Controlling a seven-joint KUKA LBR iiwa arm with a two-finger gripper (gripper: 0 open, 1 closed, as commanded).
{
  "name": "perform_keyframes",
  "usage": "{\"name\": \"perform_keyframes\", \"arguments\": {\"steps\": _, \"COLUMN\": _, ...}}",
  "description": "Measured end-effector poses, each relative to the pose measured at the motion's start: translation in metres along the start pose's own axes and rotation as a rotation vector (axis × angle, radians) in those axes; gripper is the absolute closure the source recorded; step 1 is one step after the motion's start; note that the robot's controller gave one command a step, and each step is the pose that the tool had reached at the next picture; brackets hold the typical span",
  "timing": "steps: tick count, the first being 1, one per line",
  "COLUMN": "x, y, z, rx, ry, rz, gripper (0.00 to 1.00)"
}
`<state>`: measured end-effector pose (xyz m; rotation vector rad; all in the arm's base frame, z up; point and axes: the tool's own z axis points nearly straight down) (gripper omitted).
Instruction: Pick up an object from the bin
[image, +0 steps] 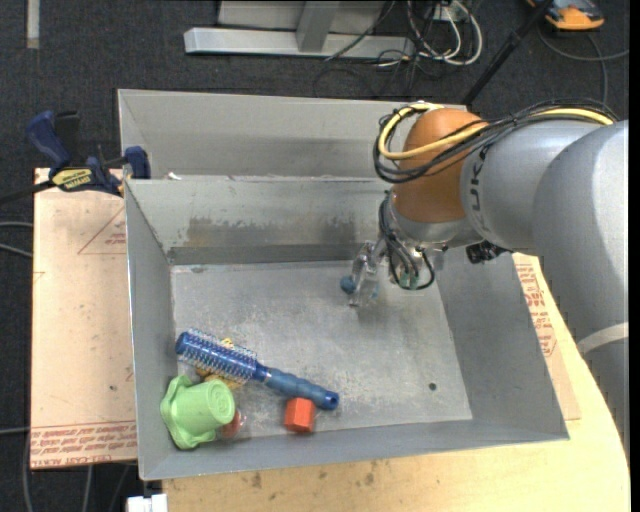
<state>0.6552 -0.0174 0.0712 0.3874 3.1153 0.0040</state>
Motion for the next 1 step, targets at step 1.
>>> {"name": "perform_keyframes", "arguments": {"steps": 1, "x": -0.0029, "y": 0.0013, "z": -0.1038, "rx": -0.001, "ry": -0.01, "rz": -0.002, "gripper": 1.0}}
